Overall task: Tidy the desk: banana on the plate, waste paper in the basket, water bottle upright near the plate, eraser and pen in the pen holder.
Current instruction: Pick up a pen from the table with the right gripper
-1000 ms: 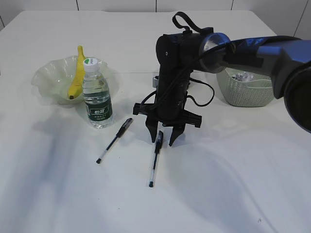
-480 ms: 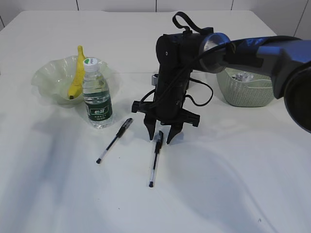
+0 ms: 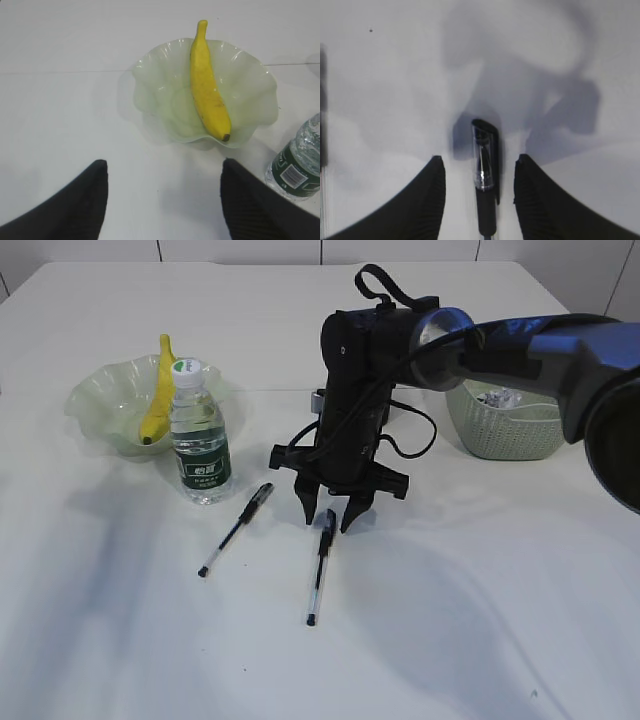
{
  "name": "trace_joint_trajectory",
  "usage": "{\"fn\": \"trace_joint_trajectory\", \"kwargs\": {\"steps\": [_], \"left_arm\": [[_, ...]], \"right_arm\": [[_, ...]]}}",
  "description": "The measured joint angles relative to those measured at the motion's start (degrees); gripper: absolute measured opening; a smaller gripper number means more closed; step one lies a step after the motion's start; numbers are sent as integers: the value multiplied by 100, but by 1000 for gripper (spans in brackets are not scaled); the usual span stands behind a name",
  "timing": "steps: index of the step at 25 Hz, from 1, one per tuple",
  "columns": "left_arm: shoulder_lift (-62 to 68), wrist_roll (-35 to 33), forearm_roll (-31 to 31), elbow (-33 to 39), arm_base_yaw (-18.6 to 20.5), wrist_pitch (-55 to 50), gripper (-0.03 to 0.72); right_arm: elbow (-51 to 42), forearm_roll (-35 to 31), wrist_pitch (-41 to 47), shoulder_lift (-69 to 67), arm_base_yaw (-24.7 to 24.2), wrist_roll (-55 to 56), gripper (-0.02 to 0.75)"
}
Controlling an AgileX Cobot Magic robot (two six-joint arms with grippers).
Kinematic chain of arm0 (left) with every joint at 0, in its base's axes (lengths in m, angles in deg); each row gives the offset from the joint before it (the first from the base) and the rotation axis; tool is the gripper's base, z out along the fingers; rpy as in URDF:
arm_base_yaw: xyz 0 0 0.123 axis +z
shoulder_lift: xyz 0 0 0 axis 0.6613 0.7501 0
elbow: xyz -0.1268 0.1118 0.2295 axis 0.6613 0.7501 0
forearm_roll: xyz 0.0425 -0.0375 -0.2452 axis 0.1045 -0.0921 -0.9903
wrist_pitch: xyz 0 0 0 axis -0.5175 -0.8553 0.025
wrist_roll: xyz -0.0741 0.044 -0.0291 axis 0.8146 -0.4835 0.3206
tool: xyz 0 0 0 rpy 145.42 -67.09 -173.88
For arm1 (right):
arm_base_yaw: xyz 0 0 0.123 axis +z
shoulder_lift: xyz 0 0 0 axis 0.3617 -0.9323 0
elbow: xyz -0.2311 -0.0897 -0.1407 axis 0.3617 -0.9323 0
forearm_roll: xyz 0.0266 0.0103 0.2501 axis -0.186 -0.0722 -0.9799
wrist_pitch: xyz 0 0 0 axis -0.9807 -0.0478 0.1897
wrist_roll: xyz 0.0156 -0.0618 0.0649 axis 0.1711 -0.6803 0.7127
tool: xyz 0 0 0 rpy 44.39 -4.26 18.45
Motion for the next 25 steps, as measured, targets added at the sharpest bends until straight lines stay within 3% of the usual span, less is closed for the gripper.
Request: {"fn": "trace_joint_trajectory", "kwargs": {"steps": [25], "left_arm": [[0, 0, 0, 0, 0, 0, 496]], "right_arm": [[0, 91, -109, -125, 0, 61, 336]]}}
